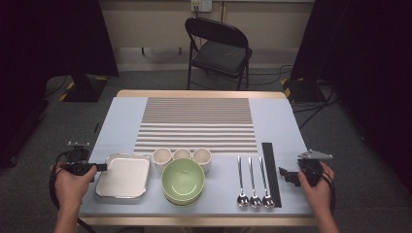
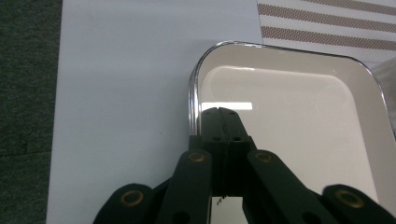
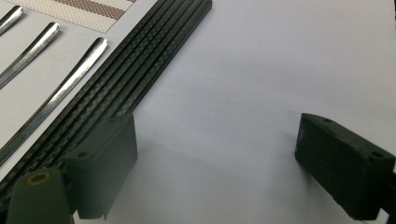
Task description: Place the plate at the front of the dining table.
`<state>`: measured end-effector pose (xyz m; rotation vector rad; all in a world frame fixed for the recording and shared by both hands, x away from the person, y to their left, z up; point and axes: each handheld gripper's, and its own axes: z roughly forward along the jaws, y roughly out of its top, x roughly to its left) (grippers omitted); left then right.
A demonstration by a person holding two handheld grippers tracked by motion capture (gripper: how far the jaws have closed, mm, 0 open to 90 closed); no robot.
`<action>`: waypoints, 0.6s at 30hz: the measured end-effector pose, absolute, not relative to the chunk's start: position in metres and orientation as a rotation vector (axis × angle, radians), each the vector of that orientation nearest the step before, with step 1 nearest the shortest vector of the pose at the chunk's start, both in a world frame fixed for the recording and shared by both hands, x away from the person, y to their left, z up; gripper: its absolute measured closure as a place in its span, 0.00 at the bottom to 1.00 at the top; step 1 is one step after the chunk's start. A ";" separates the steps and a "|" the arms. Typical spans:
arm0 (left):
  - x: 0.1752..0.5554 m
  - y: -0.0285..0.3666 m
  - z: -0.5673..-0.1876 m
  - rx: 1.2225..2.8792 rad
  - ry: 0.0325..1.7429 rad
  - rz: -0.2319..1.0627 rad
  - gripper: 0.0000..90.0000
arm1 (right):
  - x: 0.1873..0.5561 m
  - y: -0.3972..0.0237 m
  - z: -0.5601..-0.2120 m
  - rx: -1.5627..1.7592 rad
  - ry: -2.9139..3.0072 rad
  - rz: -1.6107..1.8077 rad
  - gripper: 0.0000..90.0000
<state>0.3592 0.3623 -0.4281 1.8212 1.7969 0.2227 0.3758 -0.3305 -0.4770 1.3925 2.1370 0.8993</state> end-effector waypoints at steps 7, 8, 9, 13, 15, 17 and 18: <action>0.360 0.364 -0.424 1.799 1.805 0.233 1.00 | 0.376 -0.330 -0.477 1.392 2.137 0.899 0.13; 0.359 0.365 -0.423 1.793 1.806 0.216 1.00 | 0.376 -0.330 -0.477 1.392 2.137 0.899 0.13; 0.359 0.366 -0.424 1.797 1.810 0.227 1.00 | 0.376 -0.330 -0.477 1.392 2.137 0.899 0.13; 0.358 0.368 -0.423 1.790 1.812 0.257 0.99 | 0.376 -0.330 -0.477 1.392 2.137 0.899 0.13; 0.358 0.368 -0.421 1.793 1.817 0.284 0.95 | 0.376 -0.330 -0.477 1.392 2.137 0.899 0.13; 0.358 0.368 -0.421 1.799 1.821 0.283 0.94 | 0.376 -0.330 -0.477 1.392 2.137 0.899 0.13; 0.358 0.368 -0.422 1.812 1.824 0.278 0.95 | 0.376 -0.330 -0.477 1.392 2.137 0.899 0.13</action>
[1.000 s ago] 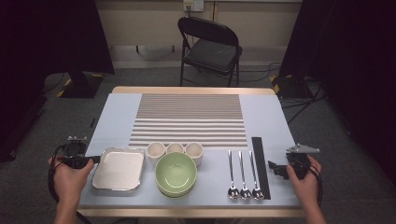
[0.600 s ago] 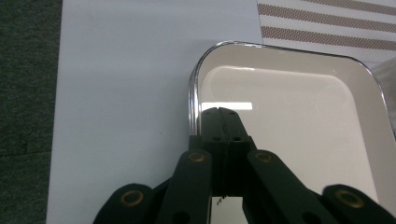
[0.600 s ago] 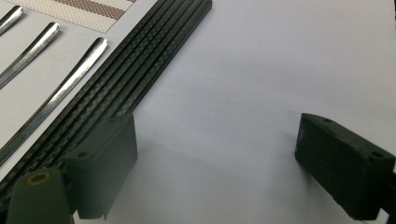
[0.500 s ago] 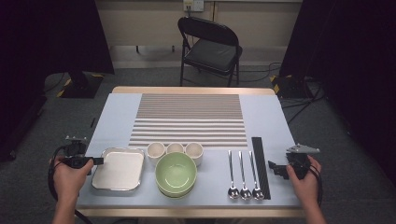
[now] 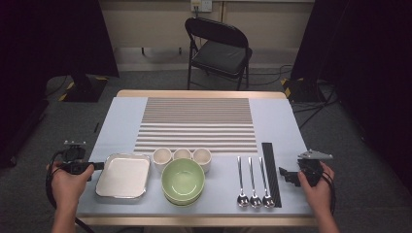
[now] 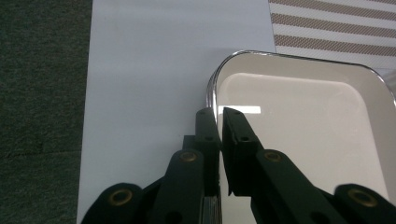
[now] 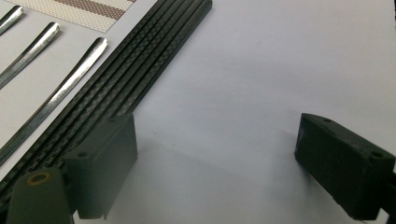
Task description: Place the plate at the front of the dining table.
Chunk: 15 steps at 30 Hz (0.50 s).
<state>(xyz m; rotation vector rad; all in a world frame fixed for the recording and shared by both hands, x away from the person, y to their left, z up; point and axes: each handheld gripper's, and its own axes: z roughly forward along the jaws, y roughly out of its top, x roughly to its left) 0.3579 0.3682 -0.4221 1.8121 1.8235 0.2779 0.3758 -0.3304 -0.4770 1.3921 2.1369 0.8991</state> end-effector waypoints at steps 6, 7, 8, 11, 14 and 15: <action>0.359 0.367 -0.425 1.815 1.830 0.266 0.98 | 0.376 -0.330 -0.477 1.393 2.137 0.899 0.13; 0.359 0.367 -0.424 1.816 1.832 0.266 0.98 | 0.376 -0.330 -0.477 1.393 2.137 0.899 0.13; 0.359 0.367 -0.424 1.816 1.835 0.267 0.98 | 0.376 -0.330 -0.477 1.393 2.137 0.899 0.13; 0.361 0.367 -0.425 1.828 1.835 0.265 0.98 | 0.376 -0.330 -0.477 1.393 2.137 0.899 0.13; 0.361 0.366 -0.425 1.810 1.848 0.267 0.98 | 0.376 -0.331 -0.477 1.391 2.138 0.898 0.13; 0.361 0.366 -0.425 1.806 1.853 0.259 0.98 | 0.376 -0.330 -0.477 1.392 2.137 0.899 0.13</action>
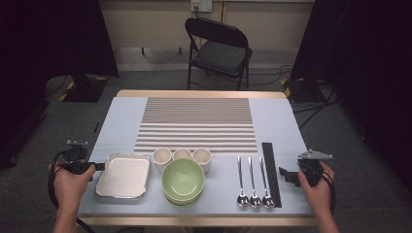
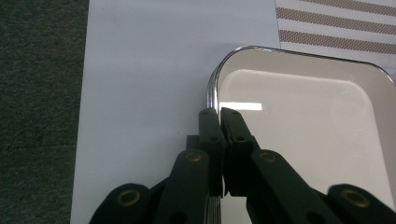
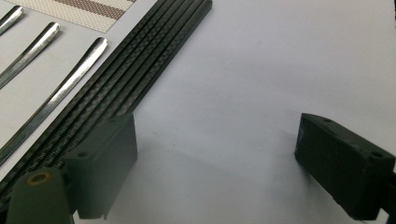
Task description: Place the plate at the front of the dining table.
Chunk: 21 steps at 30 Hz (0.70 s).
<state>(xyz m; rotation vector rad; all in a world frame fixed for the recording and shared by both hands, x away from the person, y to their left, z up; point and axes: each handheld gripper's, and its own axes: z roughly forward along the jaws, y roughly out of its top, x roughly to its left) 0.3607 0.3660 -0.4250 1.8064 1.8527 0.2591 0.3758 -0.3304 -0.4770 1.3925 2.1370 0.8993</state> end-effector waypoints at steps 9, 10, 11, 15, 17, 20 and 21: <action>0.360 0.364 -0.423 1.781 1.876 0.287 0.99 | 0.376 -0.331 -0.477 1.393 2.137 0.898 0.13; 0.360 0.363 -0.422 1.776 1.880 0.291 0.99 | 0.376 -0.331 -0.477 1.393 2.137 0.898 0.13; 0.360 0.364 -0.422 1.771 1.882 0.284 0.99 | 0.376 -0.330 -0.477 1.393 2.137 0.899 0.13; 0.359 0.365 -0.421 1.752 1.893 0.277 0.99 | 0.376 -0.330 -0.477 1.393 2.137 0.899 0.13; 0.359 0.366 -0.419 1.751 1.888 0.281 0.99 | 0.376 -0.331 -0.477 1.393 2.137 0.899 0.13; 0.358 0.366 -0.417 1.742 1.886 0.287 0.99 | 0.376 -0.331 -0.477 1.393 2.137 0.899 0.13; 0.357 0.367 -0.415 1.738 1.885 0.293 0.99 | 0.376 -0.330 -0.477 1.394 2.137 0.899 0.13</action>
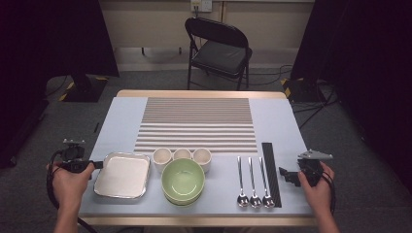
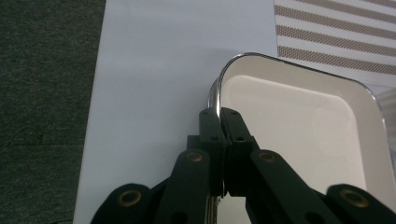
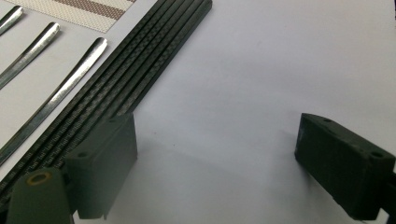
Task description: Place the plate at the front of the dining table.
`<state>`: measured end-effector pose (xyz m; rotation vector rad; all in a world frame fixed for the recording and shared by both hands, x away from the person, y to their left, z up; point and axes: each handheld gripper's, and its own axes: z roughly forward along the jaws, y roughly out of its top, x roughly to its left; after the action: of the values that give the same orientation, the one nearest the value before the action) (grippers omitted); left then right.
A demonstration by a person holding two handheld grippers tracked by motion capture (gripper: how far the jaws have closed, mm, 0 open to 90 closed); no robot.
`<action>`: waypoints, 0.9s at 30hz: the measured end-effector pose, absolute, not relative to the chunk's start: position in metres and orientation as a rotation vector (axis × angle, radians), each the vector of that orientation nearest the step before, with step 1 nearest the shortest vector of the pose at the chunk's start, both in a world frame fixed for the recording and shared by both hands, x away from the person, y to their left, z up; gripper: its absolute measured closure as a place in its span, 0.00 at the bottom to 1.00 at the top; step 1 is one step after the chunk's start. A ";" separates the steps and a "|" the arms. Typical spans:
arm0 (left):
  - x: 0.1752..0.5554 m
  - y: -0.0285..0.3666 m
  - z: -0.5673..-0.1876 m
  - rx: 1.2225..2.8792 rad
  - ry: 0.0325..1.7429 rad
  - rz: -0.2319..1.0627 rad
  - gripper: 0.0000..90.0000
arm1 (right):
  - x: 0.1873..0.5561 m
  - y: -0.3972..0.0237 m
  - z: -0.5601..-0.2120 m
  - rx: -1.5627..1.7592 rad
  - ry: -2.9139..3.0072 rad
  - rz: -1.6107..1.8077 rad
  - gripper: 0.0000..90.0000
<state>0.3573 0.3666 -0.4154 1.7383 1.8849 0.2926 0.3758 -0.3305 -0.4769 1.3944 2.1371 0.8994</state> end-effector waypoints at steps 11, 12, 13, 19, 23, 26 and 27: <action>0.351 0.380 -0.411 1.703 1.893 0.312 0.99 | 0.376 -0.330 -0.477 1.394 2.138 0.899 0.13; 0.350 0.380 -0.411 1.715 1.886 0.313 0.98 | 0.376 -0.331 -0.477 1.395 2.136 0.897 0.13; 0.350 0.380 -0.411 1.715 1.886 0.313 0.97 | 0.376 -0.331 -0.477 1.395 2.136 0.897 0.13; 0.350 0.381 -0.415 1.731 1.888 0.295 0.90 | 0.376 -0.331 -0.477 1.396 2.138 0.899 0.13; 0.351 0.380 -0.418 1.771 1.882 0.277 0.86 | 0.376 -0.331 -0.477 1.397 2.139 0.898 0.13; 0.351 0.379 -0.419 1.768 1.881 0.265 0.85 | 0.376 -0.331 -0.477 1.395 2.138 0.900 0.13; 0.351 0.379 -0.420 1.778 1.880 0.262 0.83 | 0.376 -0.331 -0.477 1.394 2.139 0.899 0.13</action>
<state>0.3513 0.3792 -0.4201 1.7784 1.8801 0.2623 0.3761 -0.3307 -0.4769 1.3943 2.1394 0.8994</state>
